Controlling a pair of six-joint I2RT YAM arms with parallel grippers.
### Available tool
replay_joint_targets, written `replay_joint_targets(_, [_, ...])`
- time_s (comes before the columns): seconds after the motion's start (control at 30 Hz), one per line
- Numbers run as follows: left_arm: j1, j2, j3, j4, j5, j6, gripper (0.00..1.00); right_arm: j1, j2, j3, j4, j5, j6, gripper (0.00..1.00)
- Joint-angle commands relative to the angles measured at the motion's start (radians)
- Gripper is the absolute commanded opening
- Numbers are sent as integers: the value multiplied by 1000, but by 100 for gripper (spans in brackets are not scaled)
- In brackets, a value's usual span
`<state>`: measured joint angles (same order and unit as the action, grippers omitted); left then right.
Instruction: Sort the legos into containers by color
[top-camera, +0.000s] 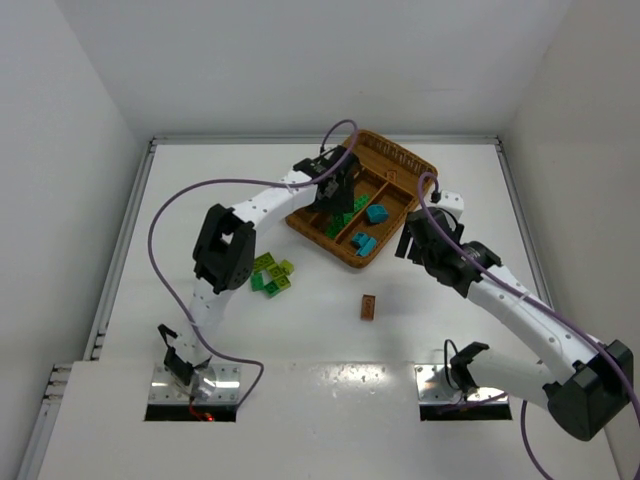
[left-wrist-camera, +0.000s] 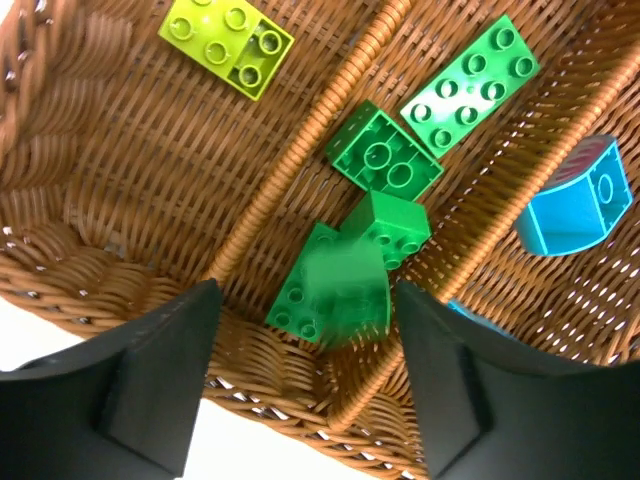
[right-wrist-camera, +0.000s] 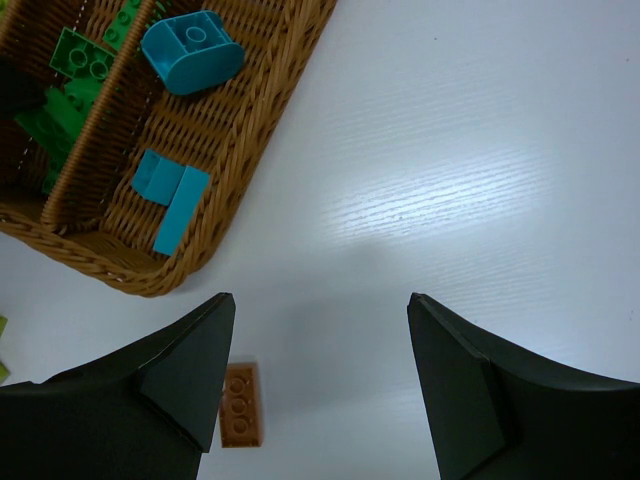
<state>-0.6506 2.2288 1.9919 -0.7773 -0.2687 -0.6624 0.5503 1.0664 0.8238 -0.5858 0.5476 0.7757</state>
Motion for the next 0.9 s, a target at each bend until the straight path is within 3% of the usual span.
replay_joint_targets(0.0, [9,-11,47,0,16,20,80,2,-10,11,1,20,14,71])
replay_joint_targets(0.2, [-1,-142,-19,-46,-10,29,81,2,-10,11,1,20,5,71])
replay_joint_targets(0.37, [20,-409,-362,-36,-95,-35,81,2,-10,11,1,20,5,71])
replay_joint_targets(0.47, [68,-497,-569,-25,-83,-75,90,11,-10,11,12,8,-4,71])
replay_joint_targets(0.63, [74,-633,-862,57,-24,-248,87,11,30,11,40,-38,-4,71])
replay_joint_targets(0.73, [75,-685,-951,47,-62,-374,85,11,56,11,49,-52,-4,71])
replay_joint_targets(0.87, [160,-748,-1018,87,-60,-326,78,20,56,11,49,-72,-16,71])
